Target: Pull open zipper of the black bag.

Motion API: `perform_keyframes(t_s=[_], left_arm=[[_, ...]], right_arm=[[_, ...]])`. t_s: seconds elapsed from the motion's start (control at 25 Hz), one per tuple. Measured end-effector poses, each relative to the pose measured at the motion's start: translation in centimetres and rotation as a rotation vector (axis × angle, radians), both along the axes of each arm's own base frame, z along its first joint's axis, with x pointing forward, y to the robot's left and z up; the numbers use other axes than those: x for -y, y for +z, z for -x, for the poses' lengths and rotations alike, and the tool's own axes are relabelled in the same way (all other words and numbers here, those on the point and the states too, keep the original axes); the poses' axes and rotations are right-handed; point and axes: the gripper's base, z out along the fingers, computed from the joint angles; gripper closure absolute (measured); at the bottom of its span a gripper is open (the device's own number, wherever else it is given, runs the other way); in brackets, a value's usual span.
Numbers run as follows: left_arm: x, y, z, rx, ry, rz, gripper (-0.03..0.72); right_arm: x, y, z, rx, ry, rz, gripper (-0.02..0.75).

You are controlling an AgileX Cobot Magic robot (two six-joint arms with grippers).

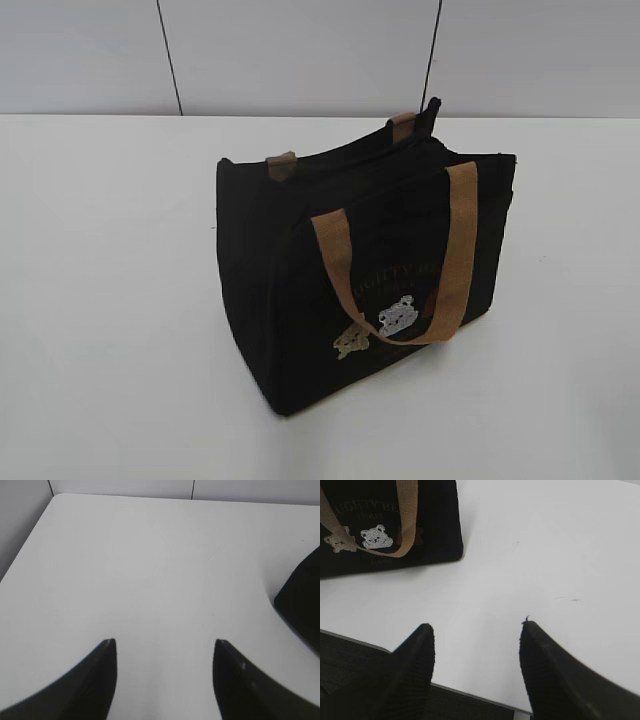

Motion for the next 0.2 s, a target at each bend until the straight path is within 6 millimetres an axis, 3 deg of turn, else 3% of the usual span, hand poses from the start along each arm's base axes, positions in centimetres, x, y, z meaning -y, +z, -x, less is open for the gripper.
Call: perform_keyframes(t_s=[0.2], left_arm=[[0.02, 0.00, 0.00, 0.000, 0.002, 0.001, 0.232]], right_arm=[[-0.02, 0.00, 0.00, 0.000, 0.002, -0.001, 0.319]])
